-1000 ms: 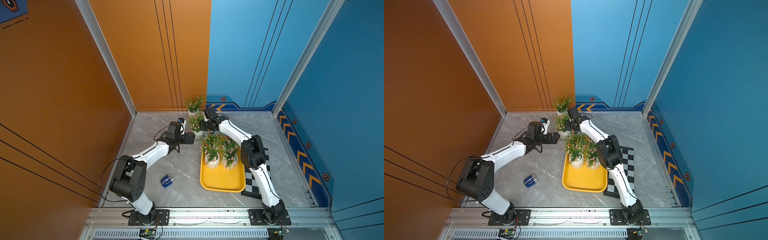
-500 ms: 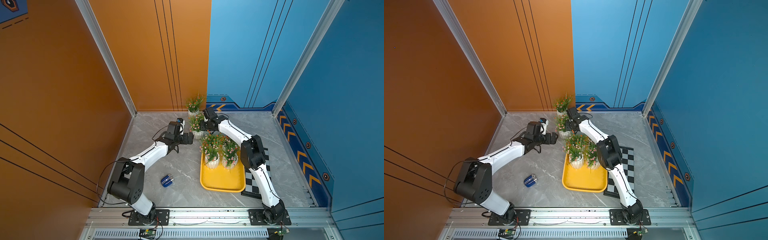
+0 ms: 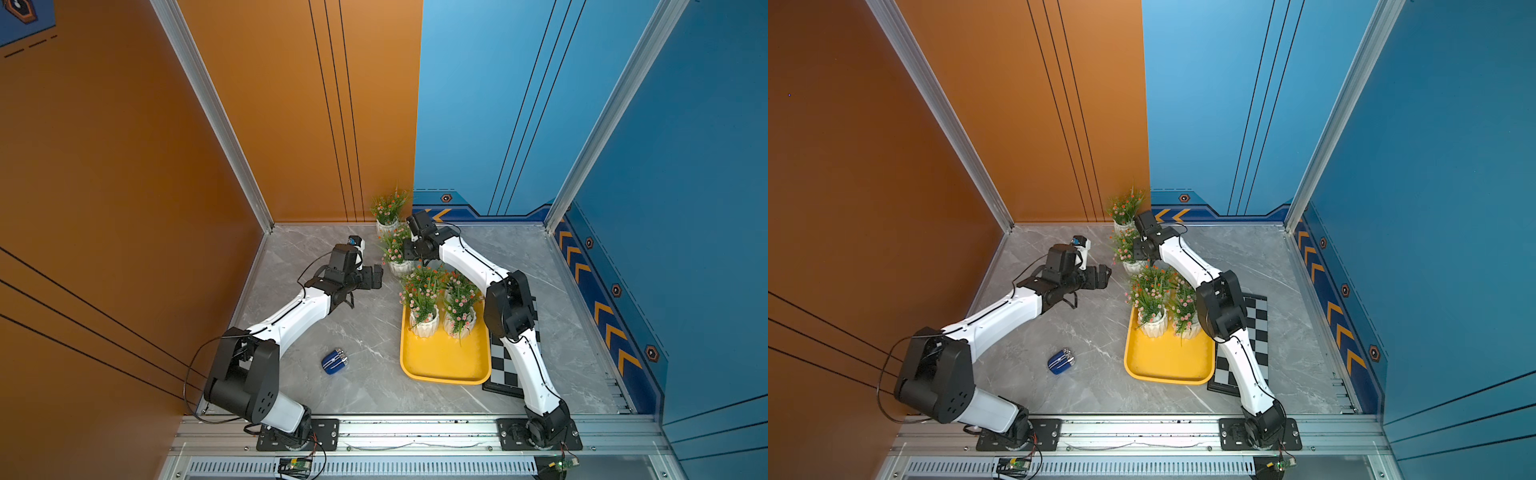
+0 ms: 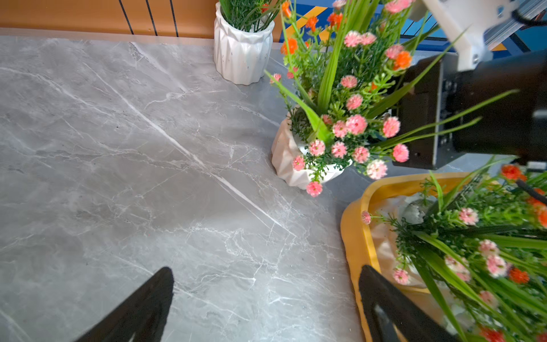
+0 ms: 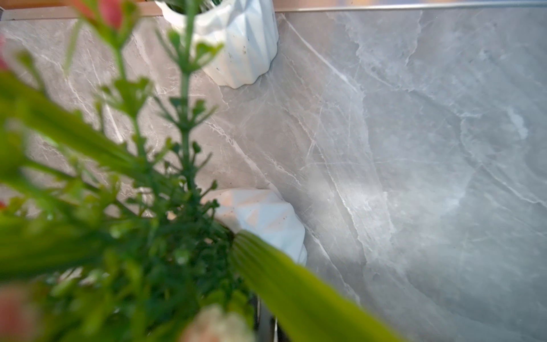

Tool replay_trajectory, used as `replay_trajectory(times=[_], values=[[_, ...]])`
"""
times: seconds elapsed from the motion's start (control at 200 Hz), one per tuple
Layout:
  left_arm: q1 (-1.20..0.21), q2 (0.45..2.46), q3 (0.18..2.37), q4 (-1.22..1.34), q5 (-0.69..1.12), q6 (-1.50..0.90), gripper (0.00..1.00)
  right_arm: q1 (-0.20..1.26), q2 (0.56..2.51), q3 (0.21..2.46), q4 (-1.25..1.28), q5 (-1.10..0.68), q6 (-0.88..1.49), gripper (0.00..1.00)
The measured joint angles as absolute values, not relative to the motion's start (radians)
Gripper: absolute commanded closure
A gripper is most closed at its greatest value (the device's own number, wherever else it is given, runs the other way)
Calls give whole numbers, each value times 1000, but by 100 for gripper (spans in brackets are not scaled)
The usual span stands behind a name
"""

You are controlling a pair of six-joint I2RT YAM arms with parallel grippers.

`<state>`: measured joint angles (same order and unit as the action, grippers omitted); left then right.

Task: Put the potted gypsophila into the storage box
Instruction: Pick up the baby's breath potted plant from the center of the board, then place the baby's breath potted plant at the storage box.

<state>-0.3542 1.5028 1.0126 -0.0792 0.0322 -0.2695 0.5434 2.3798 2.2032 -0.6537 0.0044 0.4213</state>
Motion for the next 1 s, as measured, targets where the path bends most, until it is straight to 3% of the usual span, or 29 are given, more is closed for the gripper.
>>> replay_trajectory(times=[0.45,0.726,1.001], values=[[-371,1421,1008,-105,22,-278,2,543,2276,2204,-653,6,376,100],[-454,1241,1006,-145,8,-277,2,566,2055,2161,-651,42,334,100],[-577,1083,997,-237,-64,-276,2,635,1806,1969,-644,75,310,100]])
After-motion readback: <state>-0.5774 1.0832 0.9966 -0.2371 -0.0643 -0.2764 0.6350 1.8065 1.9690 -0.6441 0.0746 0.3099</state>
